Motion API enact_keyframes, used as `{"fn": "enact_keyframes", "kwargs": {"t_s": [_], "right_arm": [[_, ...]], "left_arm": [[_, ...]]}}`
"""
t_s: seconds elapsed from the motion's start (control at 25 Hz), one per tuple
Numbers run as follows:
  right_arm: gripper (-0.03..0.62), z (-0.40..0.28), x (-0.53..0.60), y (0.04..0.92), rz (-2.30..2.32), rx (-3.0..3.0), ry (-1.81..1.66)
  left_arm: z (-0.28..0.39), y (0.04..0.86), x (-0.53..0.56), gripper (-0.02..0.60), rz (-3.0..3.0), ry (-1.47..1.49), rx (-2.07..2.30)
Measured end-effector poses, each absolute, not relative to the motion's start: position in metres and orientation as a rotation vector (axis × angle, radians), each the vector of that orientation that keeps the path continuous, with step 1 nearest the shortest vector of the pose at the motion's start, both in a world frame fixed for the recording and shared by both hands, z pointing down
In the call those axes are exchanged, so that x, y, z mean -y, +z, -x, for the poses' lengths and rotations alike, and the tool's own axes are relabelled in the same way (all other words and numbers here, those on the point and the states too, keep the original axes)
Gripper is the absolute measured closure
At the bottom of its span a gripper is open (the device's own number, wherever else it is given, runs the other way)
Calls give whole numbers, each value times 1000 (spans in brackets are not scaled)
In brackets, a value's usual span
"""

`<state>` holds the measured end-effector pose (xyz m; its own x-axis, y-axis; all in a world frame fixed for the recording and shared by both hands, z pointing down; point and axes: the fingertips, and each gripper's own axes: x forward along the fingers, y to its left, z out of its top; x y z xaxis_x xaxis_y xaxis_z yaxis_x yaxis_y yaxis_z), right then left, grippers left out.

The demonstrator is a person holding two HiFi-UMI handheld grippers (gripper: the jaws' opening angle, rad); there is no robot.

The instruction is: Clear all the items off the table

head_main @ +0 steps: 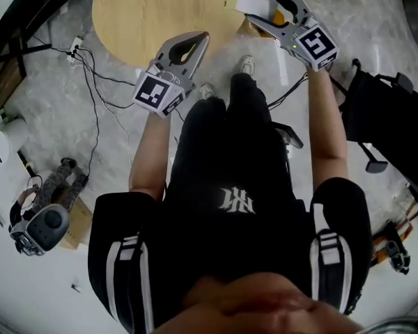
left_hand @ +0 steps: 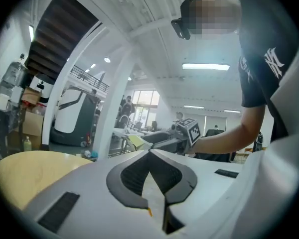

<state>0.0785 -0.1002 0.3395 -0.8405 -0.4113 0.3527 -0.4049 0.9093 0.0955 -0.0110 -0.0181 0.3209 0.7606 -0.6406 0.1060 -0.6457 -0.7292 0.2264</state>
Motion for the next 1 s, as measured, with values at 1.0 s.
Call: {"fn": "enact_keyframes", "kwargs": {"t_s": [1.0], "right_arm": [[279, -318, 123, 711, -1046, 2541, 320]], "left_arm": [[-225, 575, -16, 569, -2713, 273, 887]]}}
